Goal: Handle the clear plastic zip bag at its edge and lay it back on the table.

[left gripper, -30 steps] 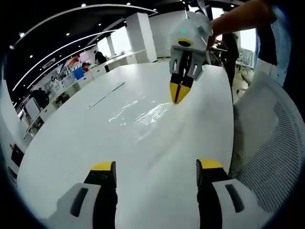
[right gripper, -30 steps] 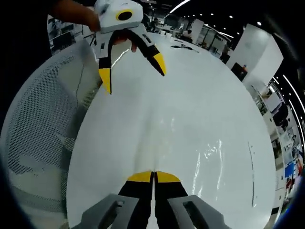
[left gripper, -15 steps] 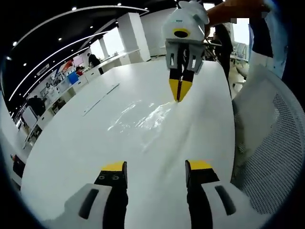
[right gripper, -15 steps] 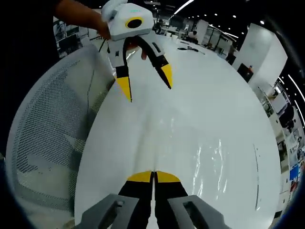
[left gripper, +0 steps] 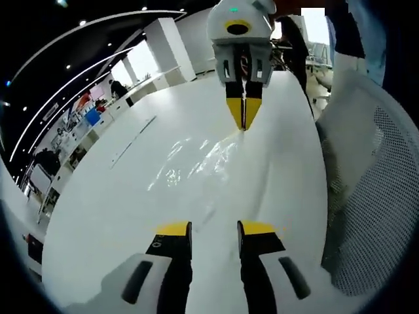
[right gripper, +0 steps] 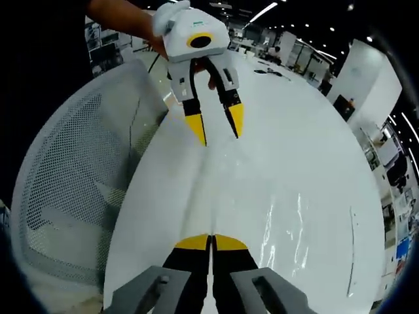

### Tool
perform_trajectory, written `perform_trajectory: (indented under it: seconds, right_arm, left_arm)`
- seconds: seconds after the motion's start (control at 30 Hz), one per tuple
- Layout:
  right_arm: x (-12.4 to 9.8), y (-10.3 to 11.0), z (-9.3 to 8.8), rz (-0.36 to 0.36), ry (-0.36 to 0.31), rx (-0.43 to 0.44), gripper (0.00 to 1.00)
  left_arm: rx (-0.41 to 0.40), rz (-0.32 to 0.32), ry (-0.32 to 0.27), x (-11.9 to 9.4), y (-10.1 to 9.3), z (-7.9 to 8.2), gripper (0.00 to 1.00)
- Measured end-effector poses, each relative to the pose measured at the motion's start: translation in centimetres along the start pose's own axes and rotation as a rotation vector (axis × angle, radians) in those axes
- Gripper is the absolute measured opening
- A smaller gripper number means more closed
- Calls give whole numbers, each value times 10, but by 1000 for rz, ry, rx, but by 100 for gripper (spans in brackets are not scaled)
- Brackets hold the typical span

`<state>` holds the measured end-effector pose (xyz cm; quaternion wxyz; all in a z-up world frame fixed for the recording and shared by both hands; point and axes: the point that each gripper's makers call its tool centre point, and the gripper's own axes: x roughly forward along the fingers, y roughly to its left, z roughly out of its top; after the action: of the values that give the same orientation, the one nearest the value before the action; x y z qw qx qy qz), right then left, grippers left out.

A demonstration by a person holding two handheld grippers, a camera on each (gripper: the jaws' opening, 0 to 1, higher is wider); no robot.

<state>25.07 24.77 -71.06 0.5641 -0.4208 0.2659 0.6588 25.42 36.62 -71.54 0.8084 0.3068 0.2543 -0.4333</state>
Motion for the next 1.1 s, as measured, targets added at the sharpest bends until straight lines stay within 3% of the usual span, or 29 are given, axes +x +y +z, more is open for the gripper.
perform_trajectory:
  seconds: [0.17, 0.63, 1.1]
  right_arm:
    - [-1, 4, 3, 12, -4, -21, 0]
    - [-4, 7, 12, 32, -20, -40, 0]
    - [-7, 3, 7, 7, -21, 67, 0]
  left_arm:
    - [27, 21, 8, 0, 5, -1, 21]
    - [86, -1, 12, 0, 3, 0, 7]
    - [75, -42, 1, 0, -3, 6, 0]
